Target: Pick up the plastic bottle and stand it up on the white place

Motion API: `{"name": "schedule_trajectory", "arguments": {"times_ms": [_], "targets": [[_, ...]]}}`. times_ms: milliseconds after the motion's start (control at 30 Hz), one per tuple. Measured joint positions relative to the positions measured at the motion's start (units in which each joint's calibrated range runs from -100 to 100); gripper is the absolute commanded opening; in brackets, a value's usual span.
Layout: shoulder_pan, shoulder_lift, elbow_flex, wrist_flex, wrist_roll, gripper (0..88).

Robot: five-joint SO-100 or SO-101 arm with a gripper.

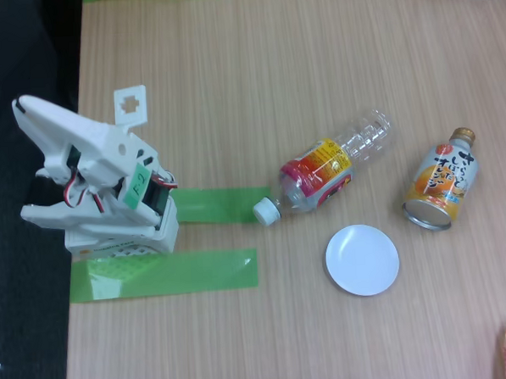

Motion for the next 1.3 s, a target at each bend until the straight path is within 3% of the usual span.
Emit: {"name": "schedule_trajectory", "arguments": {"times_ms": [167,600,867,1133,1300], "targets": [[0.00,0.00,-11.84,20.82,0.11,1.8],[0.00,0.34,-47.99,88.70,0.32,1.6],[0.00,17.34,-72.48,103.99,0.32,3.1],[0.00,44.87,-101.31,123.62,0.32,23.9],[0.00,57.83,-108.81,140.19,0.21,28.0]]}}
